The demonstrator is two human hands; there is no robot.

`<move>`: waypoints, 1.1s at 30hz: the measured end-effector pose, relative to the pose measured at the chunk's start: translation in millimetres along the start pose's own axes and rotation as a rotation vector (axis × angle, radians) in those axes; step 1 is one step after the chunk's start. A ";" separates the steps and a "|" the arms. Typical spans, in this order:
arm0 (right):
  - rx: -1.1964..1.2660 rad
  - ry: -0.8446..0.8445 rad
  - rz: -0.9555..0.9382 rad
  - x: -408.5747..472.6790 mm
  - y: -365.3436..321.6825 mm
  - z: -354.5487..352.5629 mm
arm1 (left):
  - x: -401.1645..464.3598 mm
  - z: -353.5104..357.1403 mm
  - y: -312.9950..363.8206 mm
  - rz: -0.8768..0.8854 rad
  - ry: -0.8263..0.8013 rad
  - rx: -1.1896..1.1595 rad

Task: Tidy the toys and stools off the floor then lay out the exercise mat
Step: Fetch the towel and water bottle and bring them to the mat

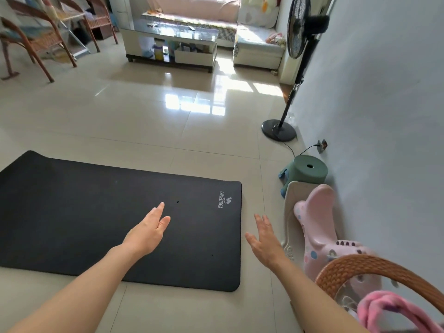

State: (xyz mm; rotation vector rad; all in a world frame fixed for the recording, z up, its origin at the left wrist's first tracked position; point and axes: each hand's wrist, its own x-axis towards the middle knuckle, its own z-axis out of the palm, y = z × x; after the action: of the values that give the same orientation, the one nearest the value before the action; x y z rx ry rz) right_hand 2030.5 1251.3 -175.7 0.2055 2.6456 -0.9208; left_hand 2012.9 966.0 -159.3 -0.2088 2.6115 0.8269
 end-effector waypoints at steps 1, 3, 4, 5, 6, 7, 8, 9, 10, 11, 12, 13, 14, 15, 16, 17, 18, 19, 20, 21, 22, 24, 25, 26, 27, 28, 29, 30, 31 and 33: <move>0.001 0.008 -0.003 0.4 -0.9 -2.7 | 1.9 -2.2 2.2 0.009 -0.002 0.006; 0.006 0.022 -0.003 2.1 -2.0 -7.4 | 6.0 -5.3 7.9 0.026 -0.014 0.008; 0.014 0.031 0.001 3.1 -2.3 -9.7 | 8.3 -6.4 11.8 0.031 -0.024 0.005; 0.026 0.040 0.005 4.4 -2.1 -11.3 | 11.0 -6.5 15.7 0.036 -0.034 0.006; 0.046 0.056 0.010 6.7 -0.8 -13.5 | 16.1 -6.8 22.6 0.050 -0.041 0.017; 0.059 0.064 0.014 8.9 0.4 -15.1 | 21.0 -6.5 28.3 0.064 -0.046 0.024; 0.069 0.073 0.018 11.8 2.9 -17.6 | 26.4 -6.1 36.3 0.076 -0.054 0.032; 0.084 0.079 0.028 16.7 7.5 -21.6 | 34.1 -5.0 46.5 0.089 -0.063 0.045; 0.096 0.079 0.035 20.8 11.3 -24.9 | 39.2 -3.6 54.8 0.098 -0.070 0.057; 0.113 0.082 0.043 28.9 17.9 -30.4 | 48.4 -1.4 65.9 0.110 -0.078 0.069; 0.125 0.083 0.050 36.1 23.1 -35.3 | 56.1 0.8 74.5 0.119 -0.085 0.074; 0.137 0.086 0.058 47.5 29.8 -42.2 | 68.0 3.1 85.9 0.128 -0.088 0.078; 0.146 0.086 0.066 57.4 34.9 -48.8 | 78.8 5.1 95.5 0.133 -0.090 0.077; 0.154 0.089 0.068 72.8 42.4 -57.0 | 94.0 7.9 107.9 0.139 -0.088 0.079; 0.160 0.088 0.071 86.1 48.5 -65.0 | 106.3 10.2 118.7 0.141 -0.085 0.079; 0.161 0.088 0.067 104.2 55.1 -75.8 | 122.5 13.1 132.5 0.144 -0.080 0.082; 0.163 0.085 0.067 118.1 58.9 -85.3 | 134.5 14.8 143.7 0.143 -0.078 0.081; 0.171 0.082 0.063 137.0 66.1 -97.7 | 151.7 18.5 159.2 0.139 -0.072 0.083; 0.183 0.078 0.057 157.1 73.9 -112.2 | 170.9 22.0 176.9 0.131 -0.065 0.086; 0.188 0.071 0.051 172.0 78.7 -123.9 | 185.0 23.8 190.6 0.120 -0.059 0.092; 0.197 0.062 0.046 186.0 82.9 -136.4 | 196.9 24.8 204.5 0.109 -0.056 0.093; 0.205 0.032 0.032 219.5 97.3 -166.2 | 226.0 29.4 239.2 0.081 -0.056 0.092; 0.195 0.023 0.022 233.5 104.0 -179.7 | 235.1 31.9 253.8 0.070 -0.054 0.092; 0.188 0.026 0.014 252.9 110.5 -195.9 | 247.1 33.4 271.7 0.065 -0.046 0.091; 0.179 0.031 0.012 266.7 114.6 -209.4 | 255.7 34.5 284.8 0.065 -0.043 0.090; 0.173 0.037 0.012 283.6 118.0 -223.6 | 267.6 34.0 299.0 0.067 -0.039 0.083; 0.170 0.037 0.017 294.8 119.6 -234.3 | 276.4 33.3 308.7 0.071 -0.043 0.074; 0.170 0.034 0.012 310.1 121.2 -244.3 | 287.9 32.8 319.0 0.075 -0.043 0.074; 0.174 0.028 -0.001 321.9 120.6 -251.1 | 297.4 31.5 325.5 0.079 -0.042 0.073; 0.181 0.017 -0.041 349.8 117.8 -262.0 | 321.5 28.1 337.2 0.072 -0.036 0.068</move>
State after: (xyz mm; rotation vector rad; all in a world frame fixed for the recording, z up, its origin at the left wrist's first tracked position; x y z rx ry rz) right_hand 1663.5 1516.3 -174.8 0.2029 2.5897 -1.1785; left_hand 1642.9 1249.6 -136.3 -0.0812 2.6219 0.7565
